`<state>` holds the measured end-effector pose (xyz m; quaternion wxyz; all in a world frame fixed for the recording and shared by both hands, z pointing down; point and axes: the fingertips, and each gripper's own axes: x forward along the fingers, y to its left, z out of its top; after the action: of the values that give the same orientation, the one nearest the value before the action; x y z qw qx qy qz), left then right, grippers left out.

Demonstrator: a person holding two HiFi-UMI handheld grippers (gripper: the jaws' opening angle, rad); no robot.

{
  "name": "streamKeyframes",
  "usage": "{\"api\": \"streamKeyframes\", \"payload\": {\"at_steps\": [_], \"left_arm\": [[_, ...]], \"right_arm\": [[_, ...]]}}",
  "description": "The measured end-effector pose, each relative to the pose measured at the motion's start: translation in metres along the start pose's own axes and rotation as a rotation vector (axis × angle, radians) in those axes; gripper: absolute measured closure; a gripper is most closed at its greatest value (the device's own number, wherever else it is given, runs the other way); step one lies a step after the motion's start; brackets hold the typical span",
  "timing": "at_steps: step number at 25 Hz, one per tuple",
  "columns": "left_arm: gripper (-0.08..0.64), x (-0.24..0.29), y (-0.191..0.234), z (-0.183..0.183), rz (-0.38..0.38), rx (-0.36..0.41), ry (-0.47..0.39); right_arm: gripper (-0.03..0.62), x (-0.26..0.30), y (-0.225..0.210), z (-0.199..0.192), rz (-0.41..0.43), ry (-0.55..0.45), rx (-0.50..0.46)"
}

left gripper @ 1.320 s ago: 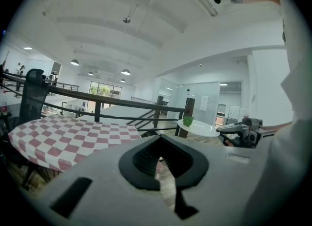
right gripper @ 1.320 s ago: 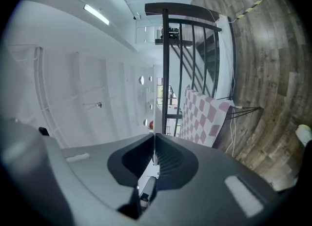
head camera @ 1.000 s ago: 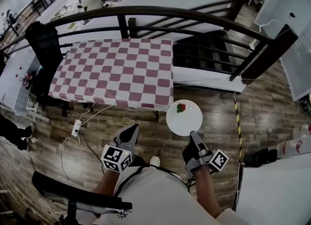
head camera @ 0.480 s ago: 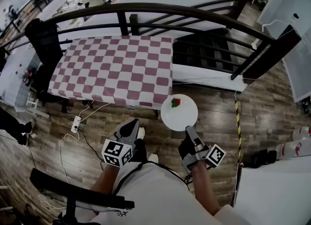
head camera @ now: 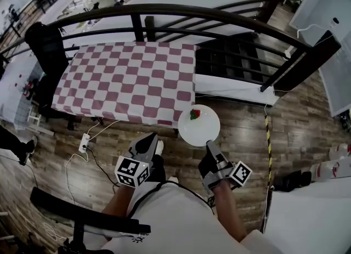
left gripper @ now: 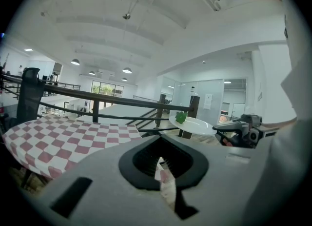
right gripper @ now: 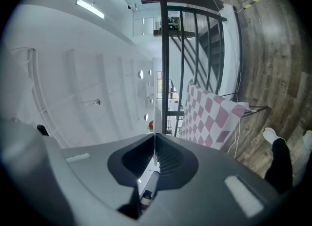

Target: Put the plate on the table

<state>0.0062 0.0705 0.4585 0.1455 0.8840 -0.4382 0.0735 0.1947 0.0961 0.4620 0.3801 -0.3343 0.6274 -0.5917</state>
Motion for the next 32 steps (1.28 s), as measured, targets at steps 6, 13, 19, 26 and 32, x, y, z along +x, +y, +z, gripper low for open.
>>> {"api": "streamKeyframes", "payload": {"at_steps": [6, 13, 19, 26, 32], "left_arm": [[0.554, 0.033, 0.035, 0.013, -0.017, -0.002, 0.0], [0.554, 0.08, 0.079, 0.035, -0.046, 0.003, 0.006], [0.554, 0.118, 0.118, 0.049, -0.107, 0.008, 0.043], [0.554, 0.171, 0.173, 0.081, -0.157, 0.019, 0.037], [0.555, 0.208, 0.214, 0.096, -0.181, 0.009, 0.05]], "right_arm": [[0.575, 0.045, -0.005, 0.014, -0.014, -0.001, -0.017], [0.575, 0.109, -0.007, 0.032, -0.021, -0.006, -0.016], [0.575, 0.164, -0.013, 0.049, -0.039, -0.033, -0.013], [0.574, 0.229, -0.018, 0.07, -0.045, -0.081, -0.016], [0.574, 0.28, -0.021, 0.086, -0.04, -0.115, -0.018]]}}
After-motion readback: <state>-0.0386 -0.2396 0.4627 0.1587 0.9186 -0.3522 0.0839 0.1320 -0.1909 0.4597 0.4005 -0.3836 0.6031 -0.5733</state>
